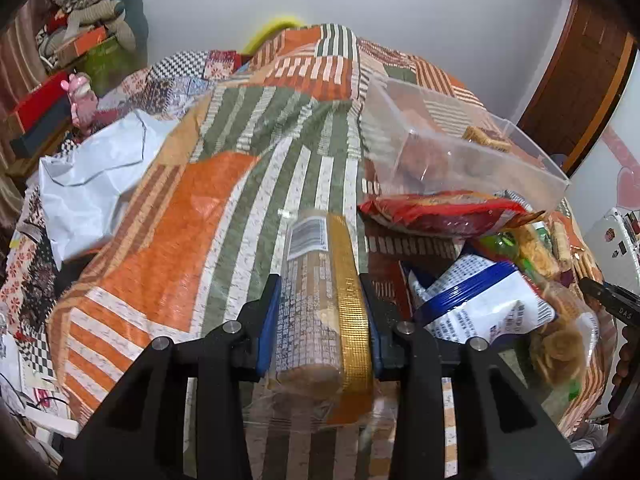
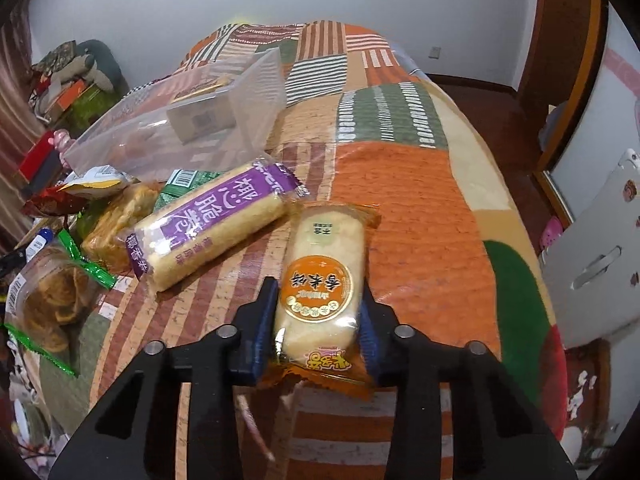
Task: Organize snacks
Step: 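Lift both snacks over the clear box and release them inside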
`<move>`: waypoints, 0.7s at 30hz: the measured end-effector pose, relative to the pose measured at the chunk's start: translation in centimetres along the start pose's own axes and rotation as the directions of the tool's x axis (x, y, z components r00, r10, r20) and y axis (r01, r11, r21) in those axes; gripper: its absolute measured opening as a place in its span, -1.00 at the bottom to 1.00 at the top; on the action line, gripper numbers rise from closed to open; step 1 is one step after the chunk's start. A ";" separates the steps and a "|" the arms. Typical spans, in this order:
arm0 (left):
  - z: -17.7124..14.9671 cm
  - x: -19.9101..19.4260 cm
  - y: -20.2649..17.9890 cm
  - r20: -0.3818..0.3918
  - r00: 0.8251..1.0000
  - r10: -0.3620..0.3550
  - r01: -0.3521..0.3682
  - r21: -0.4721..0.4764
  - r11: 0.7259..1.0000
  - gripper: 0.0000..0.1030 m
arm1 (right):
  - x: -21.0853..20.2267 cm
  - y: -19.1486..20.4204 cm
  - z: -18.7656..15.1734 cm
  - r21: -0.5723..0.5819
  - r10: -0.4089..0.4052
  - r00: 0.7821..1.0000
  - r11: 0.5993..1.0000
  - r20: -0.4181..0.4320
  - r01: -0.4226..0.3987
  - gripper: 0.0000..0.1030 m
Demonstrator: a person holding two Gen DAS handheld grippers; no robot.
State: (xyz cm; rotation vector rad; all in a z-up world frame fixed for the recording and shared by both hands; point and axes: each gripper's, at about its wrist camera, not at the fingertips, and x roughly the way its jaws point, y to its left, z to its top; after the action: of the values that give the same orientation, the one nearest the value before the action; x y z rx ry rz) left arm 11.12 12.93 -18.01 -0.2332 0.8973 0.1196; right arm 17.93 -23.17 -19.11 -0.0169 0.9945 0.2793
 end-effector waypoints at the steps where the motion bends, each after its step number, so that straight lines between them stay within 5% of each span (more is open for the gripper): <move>1: 0.1 -0.4 -0.1 0.009 1.000 0.005 -0.005 0.004 1.000 -0.29 | -0.1 -0.1 -0.1 -0.002 0.001 1.000 1.000 0.001 -0.001 -0.37; 4: 0.4 -1.3 -0.3 0.031 0.999 0.007 -0.007 0.007 1.000 -0.30 | -0.4 -0.2 -0.1 0.007 0.011 1.000 1.000 0.010 -0.011 -0.37; 9: 1.2 -2.7 -0.6 0.063 0.998 0.001 -0.003 0.023 1.000 -0.60 | -1.5 -0.6 0.1 0.027 0.028 0.998 0.999 0.047 -0.029 -0.37; 15: 2.0 -4.0 -1.3 0.094 0.996 -0.008 0.004 0.042 0.999 -0.64 | -3.5 -0.2 1.3 0.016 0.045 0.992 0.999 0.117 -0.048 -0.37; 21: 1.5 -3.4 -1.6 0.039 0.999 -0.008 0.006 0.063 0.998 -0.64 | -4.4 0.6 1.9 -0.008 0.081 0.985 0.997 0.154 -0.081 -0.37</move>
State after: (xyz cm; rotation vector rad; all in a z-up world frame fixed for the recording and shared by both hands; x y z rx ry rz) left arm 10.53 11.76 -14.20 -0.1750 0.8600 0.0893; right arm 17.11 -23.34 -14.33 0.0426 0.8426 0.3509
